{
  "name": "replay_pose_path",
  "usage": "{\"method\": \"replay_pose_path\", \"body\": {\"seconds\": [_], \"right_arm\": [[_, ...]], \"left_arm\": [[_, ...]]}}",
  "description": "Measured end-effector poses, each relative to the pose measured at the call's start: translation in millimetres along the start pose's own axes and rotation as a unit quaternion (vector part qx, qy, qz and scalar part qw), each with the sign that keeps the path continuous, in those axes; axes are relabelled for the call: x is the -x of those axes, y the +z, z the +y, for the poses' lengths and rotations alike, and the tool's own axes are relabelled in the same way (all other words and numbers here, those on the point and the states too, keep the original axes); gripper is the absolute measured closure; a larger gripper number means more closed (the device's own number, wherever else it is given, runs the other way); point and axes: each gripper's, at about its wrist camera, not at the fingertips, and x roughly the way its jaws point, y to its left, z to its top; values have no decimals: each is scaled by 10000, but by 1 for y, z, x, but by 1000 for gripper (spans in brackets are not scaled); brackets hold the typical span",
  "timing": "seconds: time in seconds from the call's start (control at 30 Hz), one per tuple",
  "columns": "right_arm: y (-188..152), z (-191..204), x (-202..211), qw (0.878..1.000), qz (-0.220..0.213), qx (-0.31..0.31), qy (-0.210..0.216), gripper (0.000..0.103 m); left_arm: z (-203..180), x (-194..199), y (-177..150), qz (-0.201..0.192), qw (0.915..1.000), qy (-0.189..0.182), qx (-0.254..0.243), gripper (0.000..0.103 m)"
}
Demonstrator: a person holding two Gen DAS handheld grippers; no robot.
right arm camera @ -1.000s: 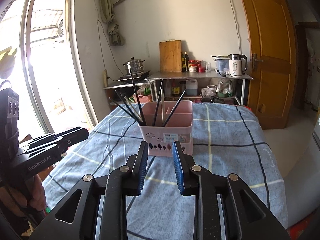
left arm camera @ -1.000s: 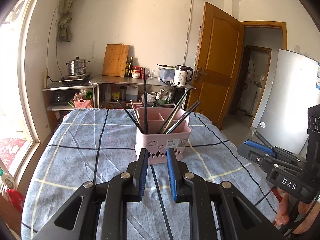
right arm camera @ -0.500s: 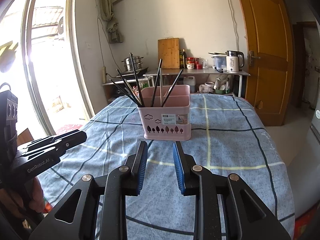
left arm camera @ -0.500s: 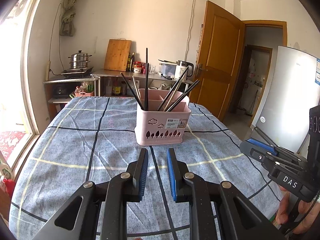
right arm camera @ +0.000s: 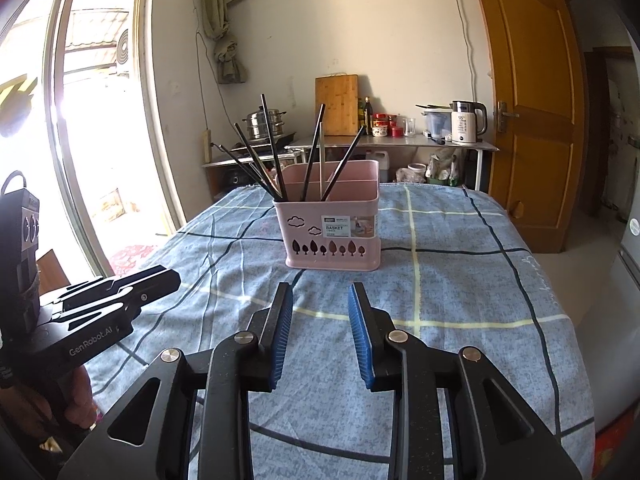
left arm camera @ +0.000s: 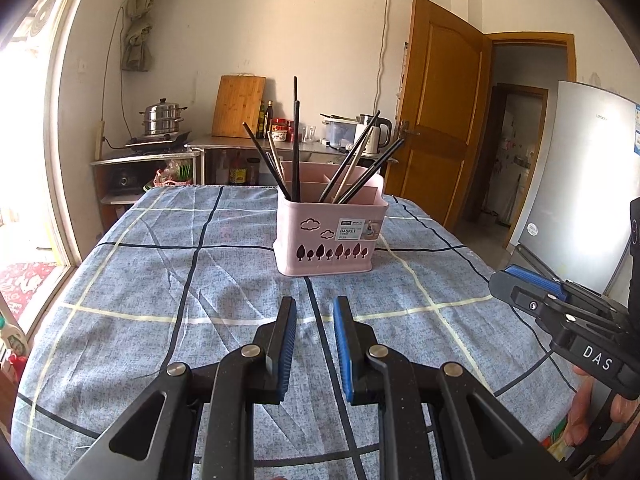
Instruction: Organize utensils
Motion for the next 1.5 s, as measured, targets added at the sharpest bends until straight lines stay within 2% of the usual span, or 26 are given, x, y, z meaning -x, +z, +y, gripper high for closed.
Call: {"method": "replay_pose_path", "body": {"seconds": [1.5], "right_arm": [[0,2,0,10000,45,14,-85,71]], "left_arm": [[-1,0,-2,74,9999,-51,-85,85]]}}
